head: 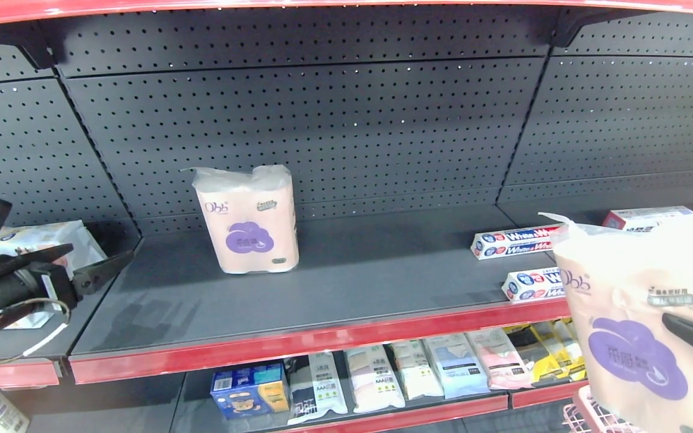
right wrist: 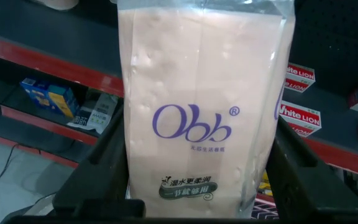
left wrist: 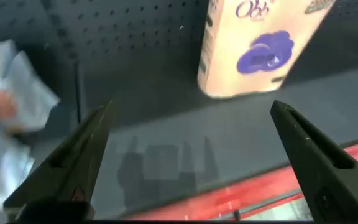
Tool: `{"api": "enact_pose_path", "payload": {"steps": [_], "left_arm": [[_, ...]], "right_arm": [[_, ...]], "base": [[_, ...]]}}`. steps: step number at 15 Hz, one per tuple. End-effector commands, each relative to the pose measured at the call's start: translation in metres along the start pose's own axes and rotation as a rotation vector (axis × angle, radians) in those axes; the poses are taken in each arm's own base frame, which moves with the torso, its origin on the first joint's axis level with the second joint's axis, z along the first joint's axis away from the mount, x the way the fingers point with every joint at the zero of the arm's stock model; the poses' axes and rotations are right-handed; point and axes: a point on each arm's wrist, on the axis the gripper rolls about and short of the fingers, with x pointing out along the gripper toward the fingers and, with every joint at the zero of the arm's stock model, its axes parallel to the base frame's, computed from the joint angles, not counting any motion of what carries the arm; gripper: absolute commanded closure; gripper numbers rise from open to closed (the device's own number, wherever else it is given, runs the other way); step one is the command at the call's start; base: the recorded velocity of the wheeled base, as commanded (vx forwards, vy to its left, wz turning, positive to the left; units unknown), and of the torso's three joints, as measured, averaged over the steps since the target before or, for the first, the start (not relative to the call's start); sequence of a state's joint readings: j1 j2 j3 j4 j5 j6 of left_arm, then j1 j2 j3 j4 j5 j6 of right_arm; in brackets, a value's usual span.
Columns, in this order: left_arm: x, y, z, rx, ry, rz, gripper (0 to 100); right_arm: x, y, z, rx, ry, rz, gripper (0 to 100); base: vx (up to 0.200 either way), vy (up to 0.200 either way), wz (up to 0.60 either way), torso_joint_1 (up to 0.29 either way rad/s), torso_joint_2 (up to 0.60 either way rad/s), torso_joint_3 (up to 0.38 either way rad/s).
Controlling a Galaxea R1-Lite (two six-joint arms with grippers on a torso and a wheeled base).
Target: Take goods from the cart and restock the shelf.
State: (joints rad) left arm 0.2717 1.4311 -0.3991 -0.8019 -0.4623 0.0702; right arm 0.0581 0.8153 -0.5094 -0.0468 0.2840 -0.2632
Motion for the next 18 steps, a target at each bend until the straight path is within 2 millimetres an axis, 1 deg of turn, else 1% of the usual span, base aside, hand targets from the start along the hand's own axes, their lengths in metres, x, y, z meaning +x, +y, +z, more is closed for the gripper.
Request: {"api": "enact_pose_path", "payload": {"steps": [1, 2, 3, 5, 6, 8, 10, 15, 18], "left_arm": [[0.056, 0.029, -0.017, 0.045, -0.015, -0.020, 0], [0.079, 0.041, -0.020, 0.099, -0.092, -0.003, 0], [0.090, 0.045, -0.024, 0.114, -0.141, -0.008, 0], [0.095, 0.046, -0.025, 0.111, -0.175, -0.030, 0], [0.095, 0.045, -0.025, 0.071, -0.172, -0.055, 0], [0.095, 0.045, -0.026, 0.061, -0.167, -0.082, 0], [0.094, 0.042, -0.029, 0.069, -0.161, -0.216, 0], [0.098, 0.035, -0.031, 0.078, -0.155, -0.341, 0], [0.108, 0.036, -0.038, 0.071, -0.137, -0.456, 0]], "right_arm": [[0.006, -0.001, -0.001, 0.006, 0.022, 0.008, 100], [0.008, -0.002, -0.001, 0.009, 0.031, 0.010, 100], [0.011, -0.003, -0.001, 0.010, 0.035, 0.011, 100], [0.013, -0.004, -0.001, 0.010, 0.035, 0.011, 100], [0.015, -0.004, -0.001, 0.012, 0.041, 0.011, 100], [0.016, -0.004, -0.001, 0.013, 0.047, 0.013, 100], [0.017, -0.005, -0.002, 0.015, 0.052, 0.012, 100], [0.018, -0.007, -0.003, 0.021, 0.061, -0.002, 100], [0.022, -0.008, -0.003, 0.023, 0.076, 0.001, 100]], "base": [[0.000, 0.000, 0.00, 0.000, 0.00, 0.000], [0.000, 0.000, 0.00, 0.000, 0.00, 0.000], [0.000, 0.000, 0.00, 0.000, 0.00, 0.000], [0.000, 0.000, 0.00, 0.000, 0.00, 0.000], [0.000, 0.000, 0.00, 0.000, 0.00, 0.000], [0.000, 0.000, 0.00, 0.000, 0.00, 0.000], [0.000, 0.000, 0.00, 0.000, 0.00, 0.000], [0.000, 0.000, 0.00, 0.000, 0.00, 0.000], [0.000, 0.000, 0.00, 0.000, 0.00, 0.000]]}}
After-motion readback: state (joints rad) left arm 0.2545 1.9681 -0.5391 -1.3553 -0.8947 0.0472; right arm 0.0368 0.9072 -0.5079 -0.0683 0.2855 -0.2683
